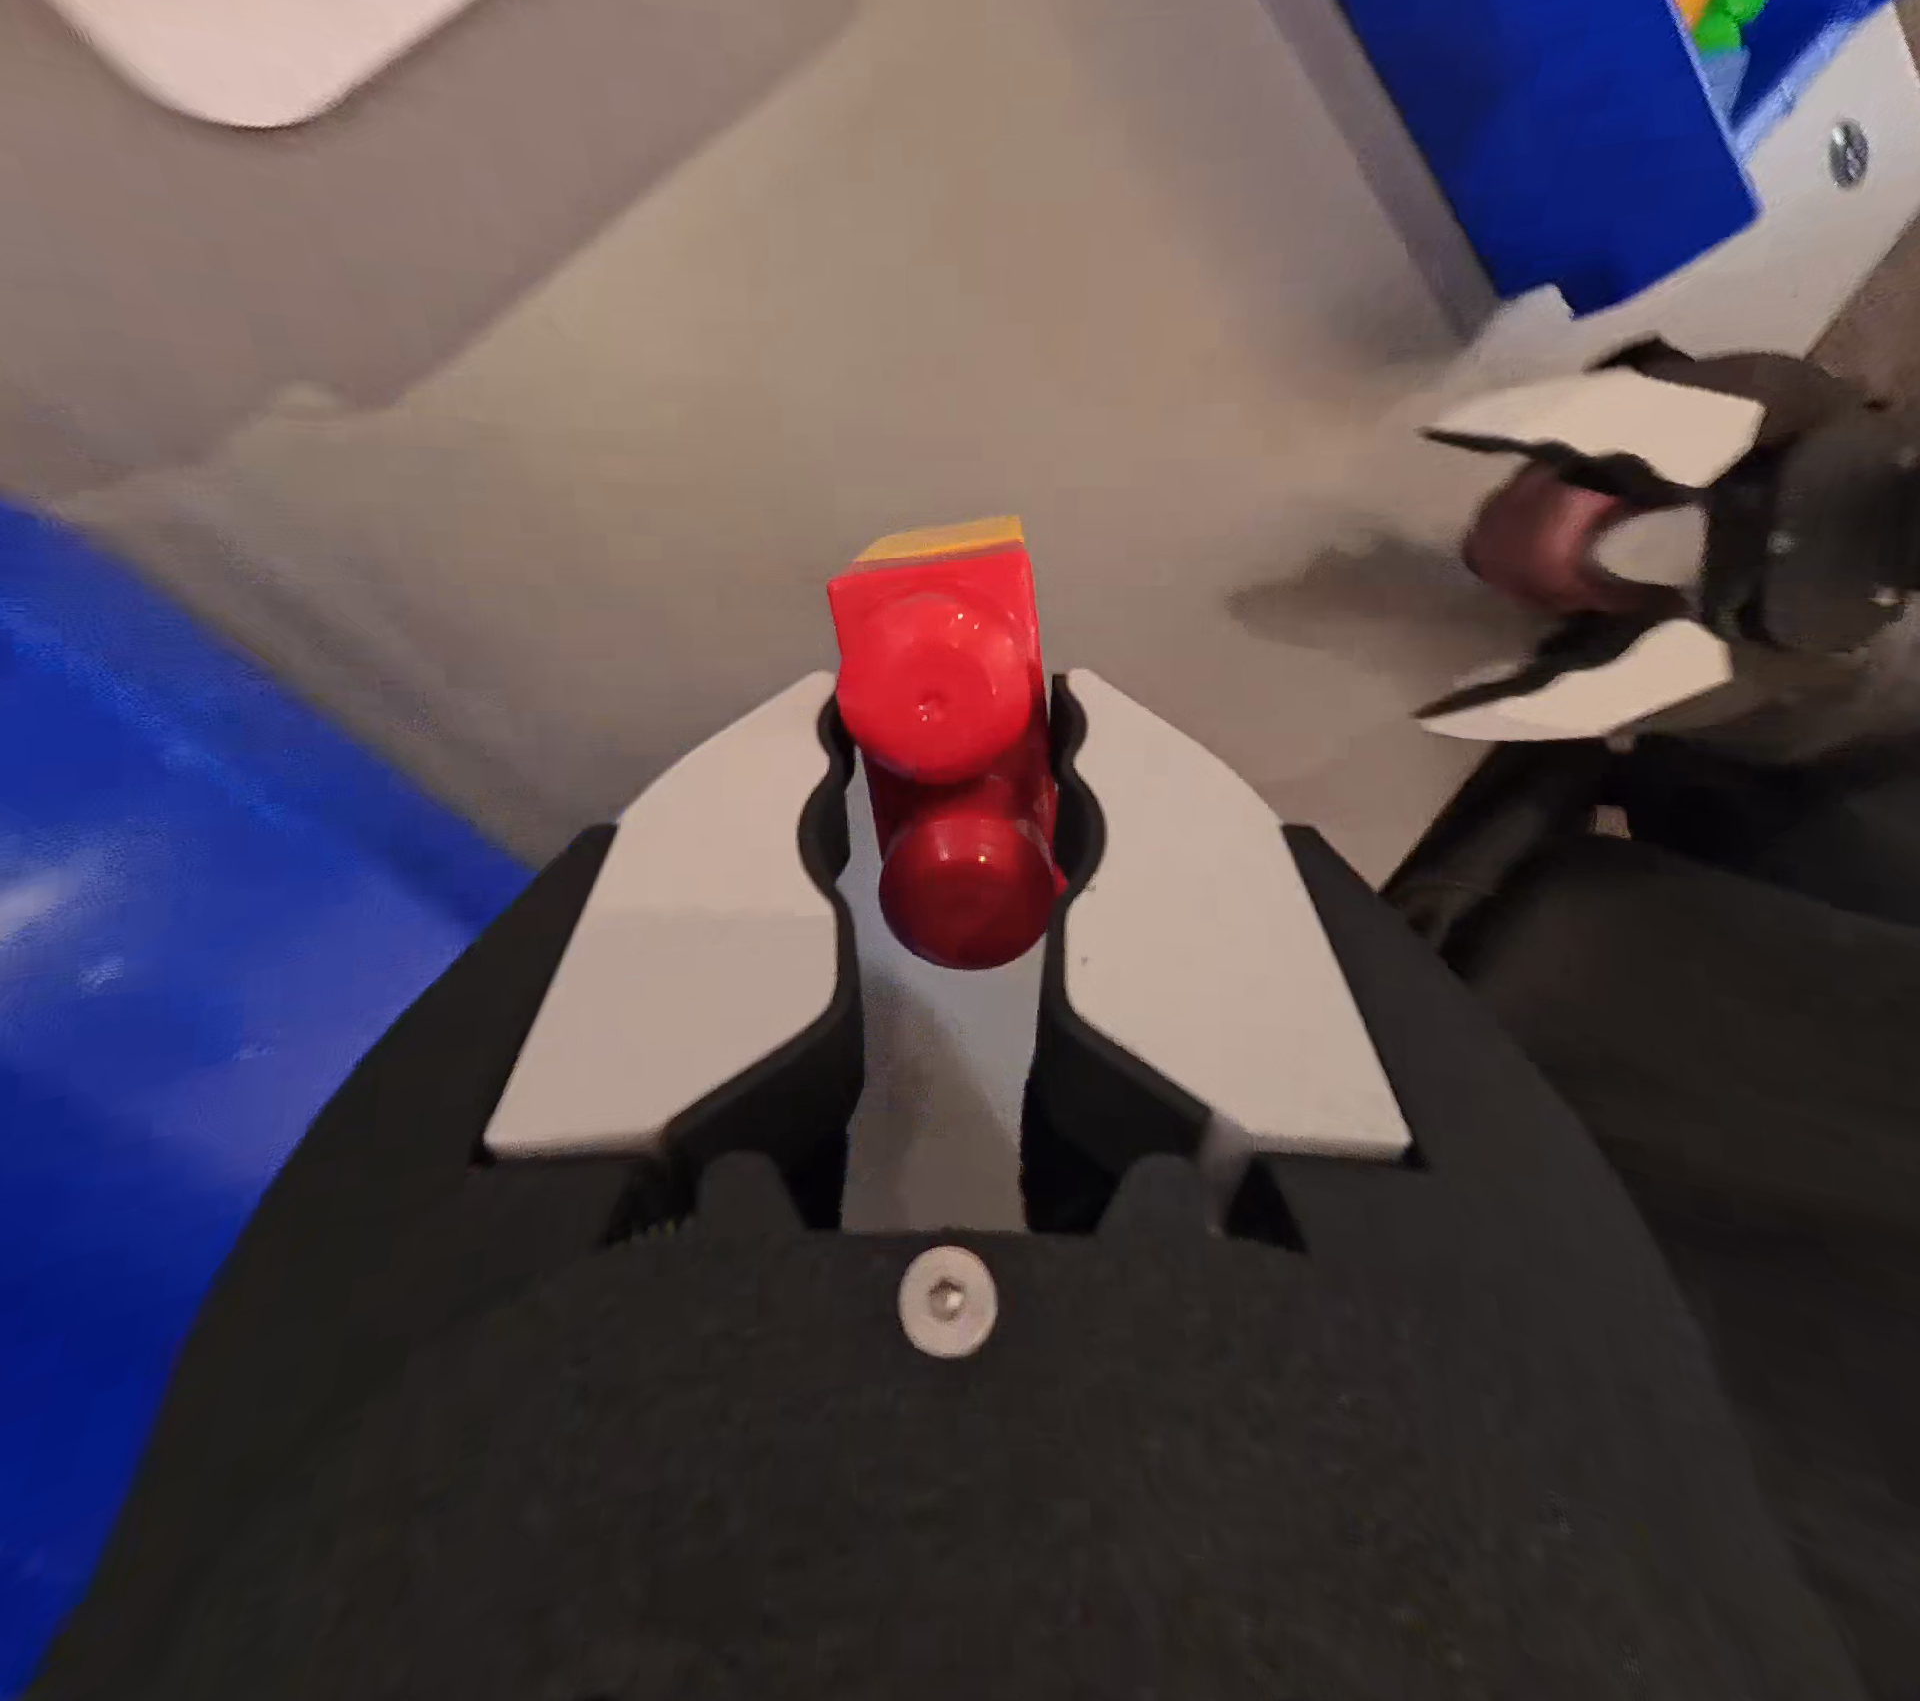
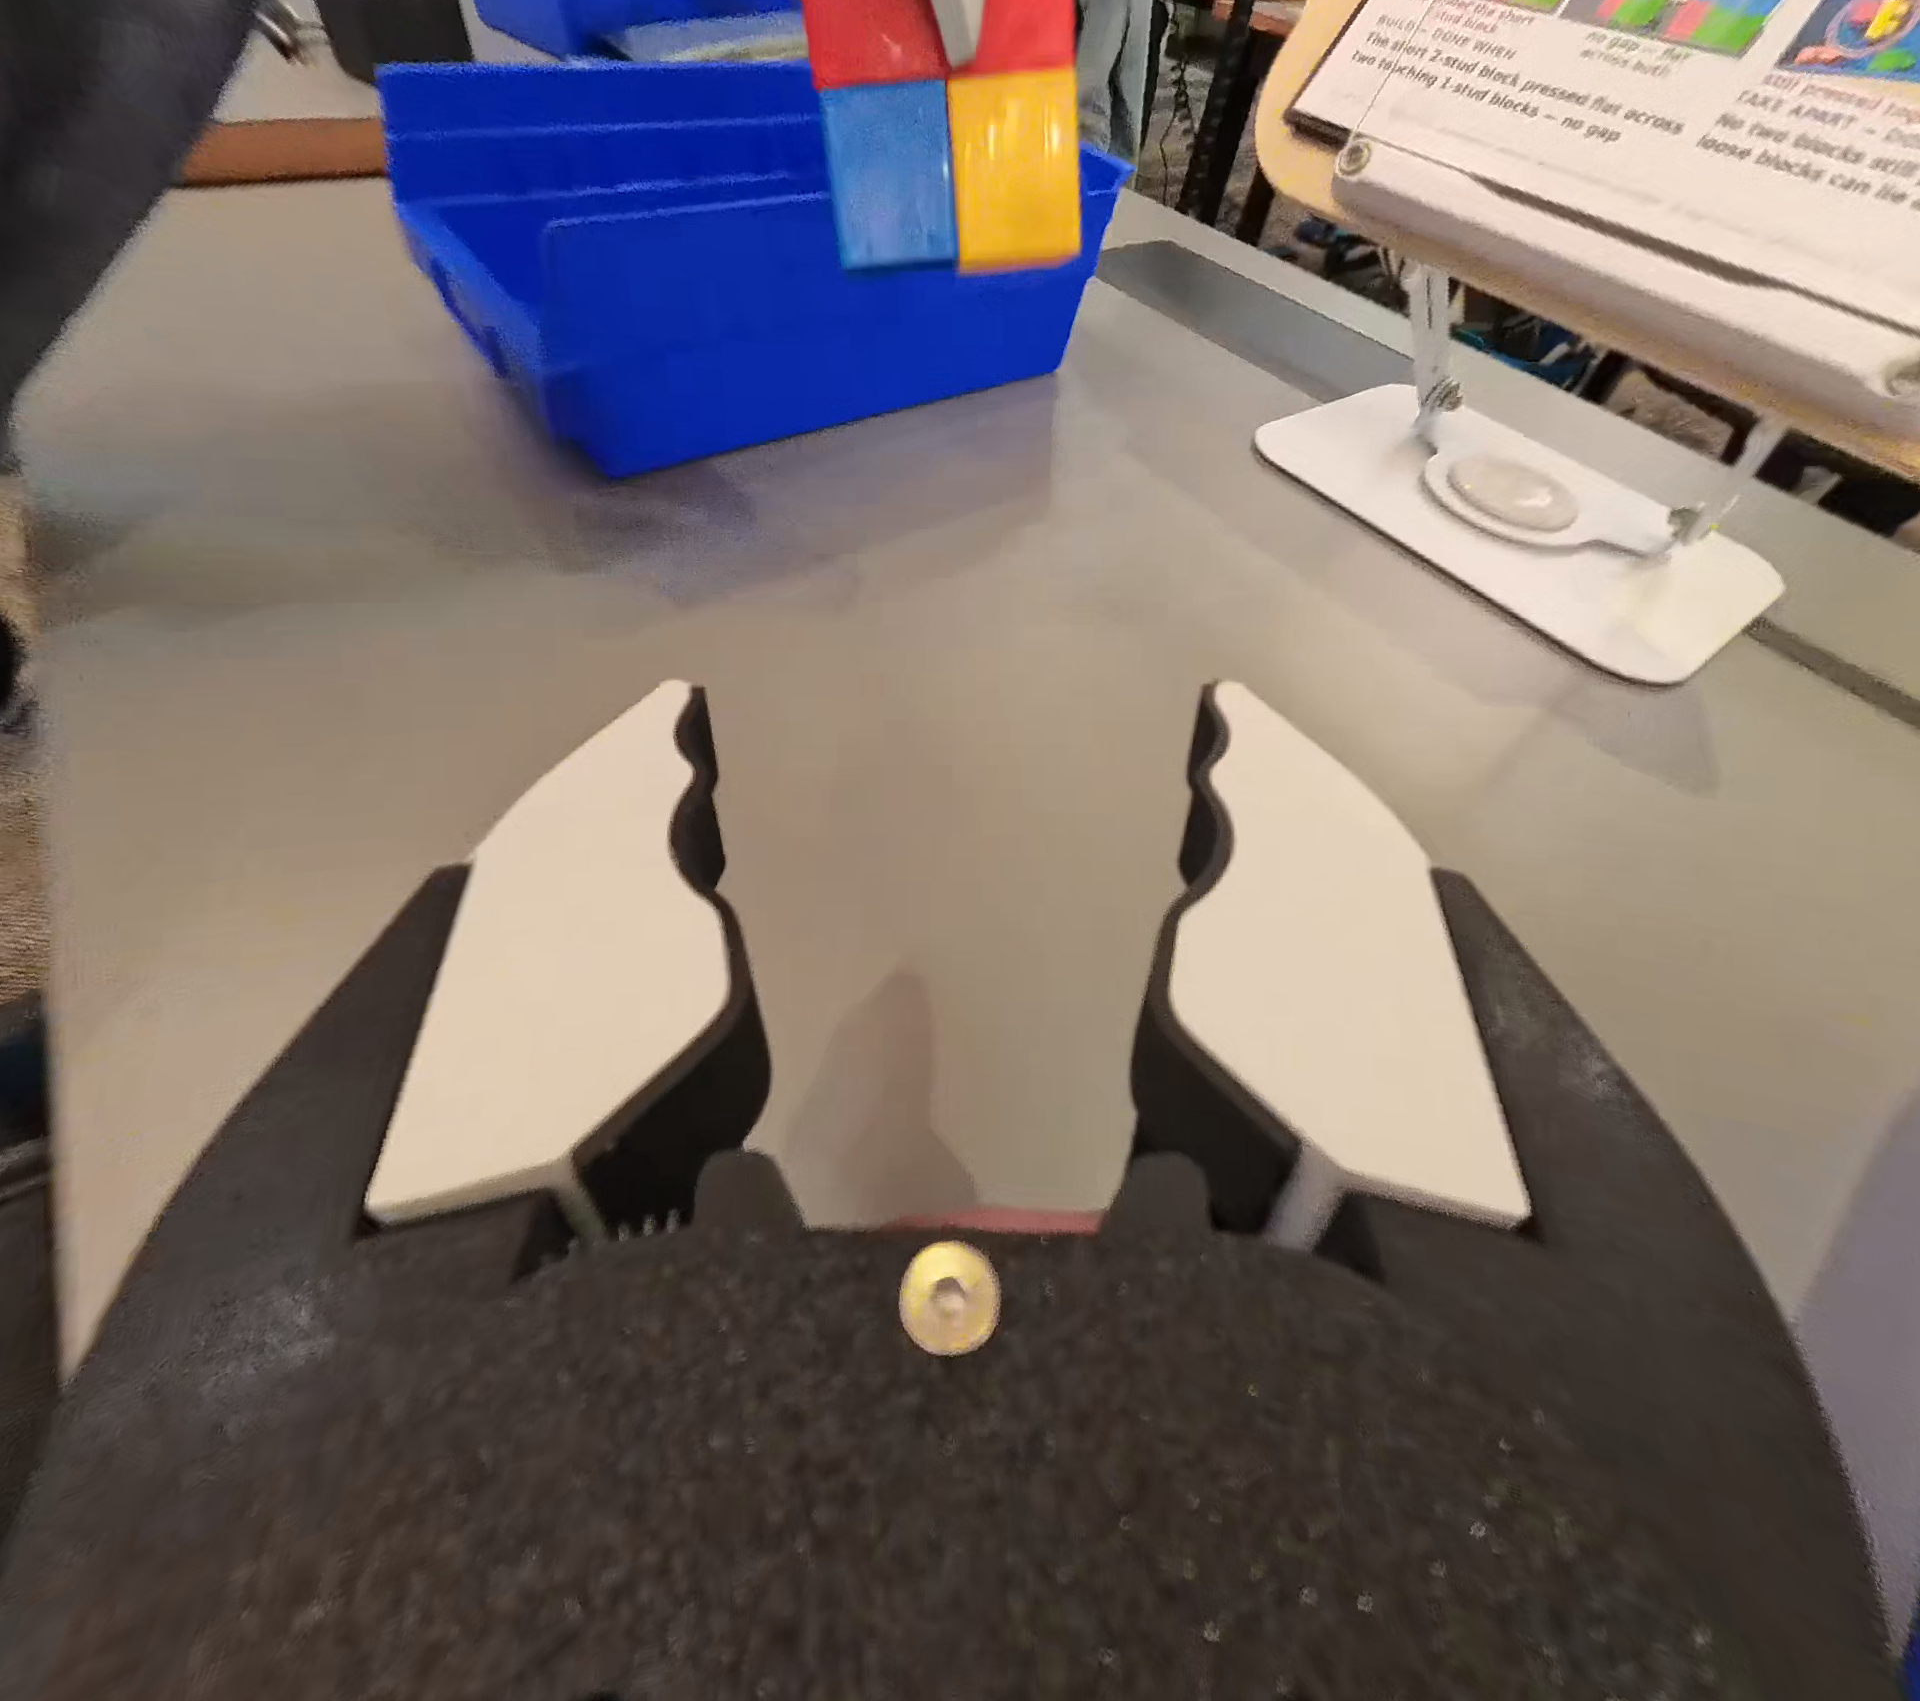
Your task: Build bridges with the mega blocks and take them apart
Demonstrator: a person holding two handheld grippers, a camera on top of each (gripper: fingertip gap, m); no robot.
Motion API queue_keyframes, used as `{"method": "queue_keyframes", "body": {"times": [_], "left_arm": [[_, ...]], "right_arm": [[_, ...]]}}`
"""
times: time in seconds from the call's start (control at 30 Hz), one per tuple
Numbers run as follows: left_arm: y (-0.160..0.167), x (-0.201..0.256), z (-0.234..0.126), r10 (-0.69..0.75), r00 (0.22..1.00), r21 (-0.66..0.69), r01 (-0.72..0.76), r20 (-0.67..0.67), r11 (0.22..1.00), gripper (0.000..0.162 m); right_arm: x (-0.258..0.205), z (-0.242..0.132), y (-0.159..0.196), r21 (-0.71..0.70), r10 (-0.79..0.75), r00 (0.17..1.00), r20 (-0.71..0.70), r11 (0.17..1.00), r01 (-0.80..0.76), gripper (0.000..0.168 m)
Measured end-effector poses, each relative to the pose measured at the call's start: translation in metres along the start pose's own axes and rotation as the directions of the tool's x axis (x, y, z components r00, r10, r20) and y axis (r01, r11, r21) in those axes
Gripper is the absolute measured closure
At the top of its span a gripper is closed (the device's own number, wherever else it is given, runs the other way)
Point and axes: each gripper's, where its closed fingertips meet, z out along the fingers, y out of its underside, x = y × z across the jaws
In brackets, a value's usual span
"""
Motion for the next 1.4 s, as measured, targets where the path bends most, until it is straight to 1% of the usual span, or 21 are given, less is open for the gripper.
{"method": "queue_keyframes", "body": {"times": [0.07, 0.13, 0.2, 0.3, 0.33, 0.43, 0.53, 0.67, 0.7, 0.73, 0.77, 0.8, 0.87, 0.9, 0.97, 1.03, 1.1, 1.13, 1.23, 1.3, 1.4], "left_arm": [[-0.005, 0.024, 0.020, 0.033, 0.999, -0.060, -0.034, -0.012, 0.998, 0.127], [-0.009, 0.040, 0.036, 0.064, 0.998, -0.095, -0.064, -0.003, 0.993, 0.127], [-0.012, 0.054, 0.050, 0.076, 0.997, -0.119, -0.077, -0.019, 0.990, 0.126], [-0.015, 0.070, 0.060, 0.080, 0.995, -0.123, -0.086, -0.053, 0.989, 0.127], [-0.016, 0.072, 0.063, 0.081, 0.995, -0.123, -0.088, -0.058, 0.989, 0.127], [-0.013, 0.071, 0.069, 0.102, 0.994, -0.146, -0.105, -0.028, 0.984, 0.127], [-0.009, 0.071, 0.071, 0.127, 0.992, -0.163, -0.129, -0.026, 0.978, 0.128], [-0.009, 0.071, 0.067, 0.133, 0.991, -0.150, -0.136, -0.031, 0.979, 0.128], [-0.013, 0.067, 0.062, 0.126, 0.992, -0.121, -0.128, -0.020, 0.984, 0.128], [-0.021, 0.062, 0.050, 0.114, 0.993, -0.067, -0.114, 0.002, 0.991, 0.128], [-0.031, 0.055, 0.031, 0.096, 0.995, 0.001, -0.096, 0.020, 0.995, 0.128], [-0.037, 0.051, 0.011, 0.090, 0.996, 0.049, -0.091, 0.014, 0.995, 0.128], [-0.040, 0.050, -0.023, 0.100, 0.995, 0.112, -0.096, -0.026, 0.989, 0.128], [-0.039, 0.047, -0.034, 0.096, 0.995, 0.142, -0.094, -0.009, 0.985, 0.128], [-0.029, 0.044, -0.041, 0.111, 0.993, 0.170, -0.116, 0.039, 0.979, 0.128], [-0.018, 0.044, -0.033, 0.099, 0.990, 0.237, -0.119, 0.096, 0.964, 0.128], [-0.008, 0.046, -0.019, 0.075, 0.986, 0.357, -0.124, 0.150, 0.926, 0.128], [-0.002, 0.048, -0.009, 0.047, 0.988, 0.420, -0.105, 0.146, 0.902, 0.128], [0.018, 0.060, 0.029, 0.012, 0.998, 0.534, -0.040, 0.055, 0.845, 0.128], [0.030, 0.064, 0.050, 0.015, 1.000, 0.532, -0.014, 0.004, 0.847, 0.128], [0.035, 0.065, 0.055, 0.015, 0.998, 0.571, 0.024, -0.063, 0.821, 0.128]], "right_arm": [[0.011, 0.026, -0.003, -0.037, -0.026, 1.000, -0.017, 0.999, 0.025, 0.077], [0.022, 0.045, -0.012, -0.020, -0.036, 0.998, -0.055, 0.999, 0.035, 0.076], [0.025, 0.060, -0.019, -0.011, -0.031, 0.998, -0.054, 0.999, 0.030, 0.076], [0.026, 0.077, -0.019, -0.029, -0.020, 0.999, -0.043, 0.999, 0.018, 0.074], [0.023, 0.080, -0.018, -0.033, -0.026, 0.999, -0.028, 0.999, 0.025, 0.079], [0.022, 0.082, -0.010, -0.066, -0.037, 0.999, -0.028, 0.997, 0.035, 0.081], [0.026, 0.081, 0.000, -0.144, -0.128, 0.990, -0.060, 0.982, 0.119, 0.082], [0.026, 0.083, 0.006, -0.180, -0.126, 0.991, -0.053, 0.977, 0.114, 0.083], [0.029, 0.084, 0.019, -0.238, -0.128, 0.990, -0.053, 0.965, 0.112, 0.088], [0.031, 0.085, 0.038, -0.295, -0.126, 0.991, -0.040, 0.949, 0.109, 0.088], [0.030, 0.085, 0.051, -0.308, -0.112, 0.993, -0.029, 0.946, 0.098, 0.088], [0.030, 0.081, 0.049, -0.298, -0.115, 0.993, -0.032, 0.949, 0.100, 0.088], [0.032, 0.073, 0.028, -0.226, -0.113, 0.992, -0.049, 0.969, 0.099, 0.088], [0.032, 0.071, 0.024, -0.214, -0.092, 0.995, -0.044, 0.974, 0.081, 0.088], [0.034, 0.068, 0.025, -0.203, -0.055, 0.998, -0.043, 0.978, 0.045, 0.088], [0.037, 0.064, 0.025, -0.205, -0.043, 0.998, -0.036, 0.978, 0.035, 0.088], [0.043, 0.057, 0.019, -0.189, -0.028, 0.998, -0.047, 0.982, 0.019, 0.088], [0.045, 0.053, 0.016, -0.182, -0.016, 0.999, -0.049, 0.983, 0.007, 0.088], [0.051, 0.040, 0.006, -0.159, -0.006, 0.998, -0.062, 0.987, -0.004, 0.088], [0.052, 0.032, 0.004, -0.162, -0.017, 0.998, -0.063, 0.987, 0.007, 0.088], [0.059, 0.023, 0.003, -0.183, -0.063, 0.994, -0.093, 0.982, 0.045, 0.088]]}}
